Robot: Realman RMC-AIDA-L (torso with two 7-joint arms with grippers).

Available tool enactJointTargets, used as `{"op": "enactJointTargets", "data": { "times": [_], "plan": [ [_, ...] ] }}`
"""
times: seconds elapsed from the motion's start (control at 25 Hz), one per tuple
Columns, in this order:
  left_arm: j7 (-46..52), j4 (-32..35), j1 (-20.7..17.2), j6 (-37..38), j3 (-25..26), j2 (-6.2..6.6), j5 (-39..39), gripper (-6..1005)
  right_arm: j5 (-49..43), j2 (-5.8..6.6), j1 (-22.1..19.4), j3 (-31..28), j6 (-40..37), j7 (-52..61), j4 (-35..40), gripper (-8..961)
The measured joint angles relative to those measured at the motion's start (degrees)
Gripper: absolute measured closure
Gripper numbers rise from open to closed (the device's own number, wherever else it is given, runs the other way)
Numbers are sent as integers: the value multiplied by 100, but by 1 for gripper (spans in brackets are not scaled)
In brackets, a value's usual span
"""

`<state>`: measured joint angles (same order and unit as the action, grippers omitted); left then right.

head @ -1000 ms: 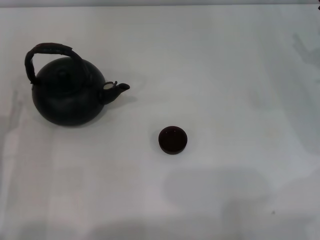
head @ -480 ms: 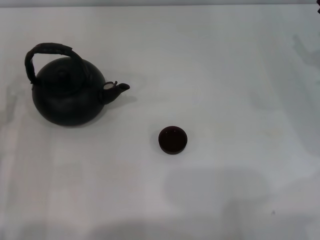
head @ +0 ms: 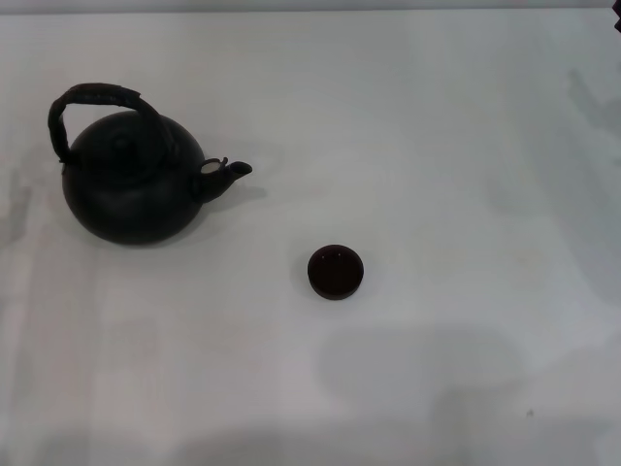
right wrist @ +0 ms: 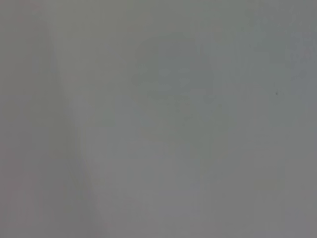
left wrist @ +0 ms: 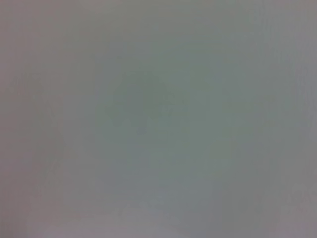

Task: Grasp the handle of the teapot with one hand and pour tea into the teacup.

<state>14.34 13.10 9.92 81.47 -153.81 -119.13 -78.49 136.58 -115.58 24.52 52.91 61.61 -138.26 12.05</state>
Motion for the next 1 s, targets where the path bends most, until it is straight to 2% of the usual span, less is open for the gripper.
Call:
{"op": "enactJointTargets", "data": {
  "times": [1.0],
  "plan": [
    [-1, 0, -17, 0, 0, -5, 0, 210, 0, 9, 0, 0, 1, 0, -2, 111]
  ]
}}
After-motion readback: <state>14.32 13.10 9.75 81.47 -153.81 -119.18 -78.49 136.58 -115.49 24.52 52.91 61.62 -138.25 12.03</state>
